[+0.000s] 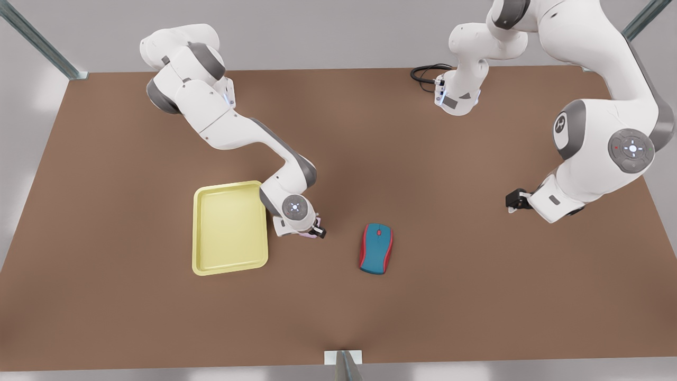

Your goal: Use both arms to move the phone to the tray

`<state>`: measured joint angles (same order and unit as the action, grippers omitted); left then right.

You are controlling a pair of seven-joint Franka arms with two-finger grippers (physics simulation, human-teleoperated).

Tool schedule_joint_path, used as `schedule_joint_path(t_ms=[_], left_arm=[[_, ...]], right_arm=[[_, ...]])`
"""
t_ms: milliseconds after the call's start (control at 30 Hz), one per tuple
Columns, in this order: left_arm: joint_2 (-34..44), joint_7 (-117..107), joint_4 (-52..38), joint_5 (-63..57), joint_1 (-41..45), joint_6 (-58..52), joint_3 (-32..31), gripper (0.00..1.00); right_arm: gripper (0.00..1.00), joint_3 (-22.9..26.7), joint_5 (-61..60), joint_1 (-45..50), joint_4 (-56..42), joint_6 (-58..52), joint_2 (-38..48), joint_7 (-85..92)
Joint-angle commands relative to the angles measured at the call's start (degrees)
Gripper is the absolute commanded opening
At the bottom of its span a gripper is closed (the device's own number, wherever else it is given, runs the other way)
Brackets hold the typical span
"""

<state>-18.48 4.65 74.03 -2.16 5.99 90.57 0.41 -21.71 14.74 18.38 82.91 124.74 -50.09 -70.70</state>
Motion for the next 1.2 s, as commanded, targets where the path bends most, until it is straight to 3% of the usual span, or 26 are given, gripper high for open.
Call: schedule_joint_path(t_ms=[0,967,1033,1167], left_arm=[[0.0,1.2,0.0,0.0,0.0,0.1,0.0,1.0],[-1.6,0.5,0.0,0.1,0.0,1.2,1.3,1.0],[-1.6,0.5,0.0,0.0,0.0,1.3,1.3,1.0],[-1.9,0.5,0.0,0.0,0.0,1.3,1.3,1.0]], right_arm=[[1.0,-0.3,-0.1,0.0,0.0,0.1,0.1,8.1],[1.0,-2.2,-1.2,-0.9,2.3,0.2,-1.0,16.3],[0.99,-2.2,-1.2,-0.9,2.3,0.2,-1.1,16.4],[0.86,-2.2,-1.2,-1.0,2.3,0.2,-1.2,16.4]])
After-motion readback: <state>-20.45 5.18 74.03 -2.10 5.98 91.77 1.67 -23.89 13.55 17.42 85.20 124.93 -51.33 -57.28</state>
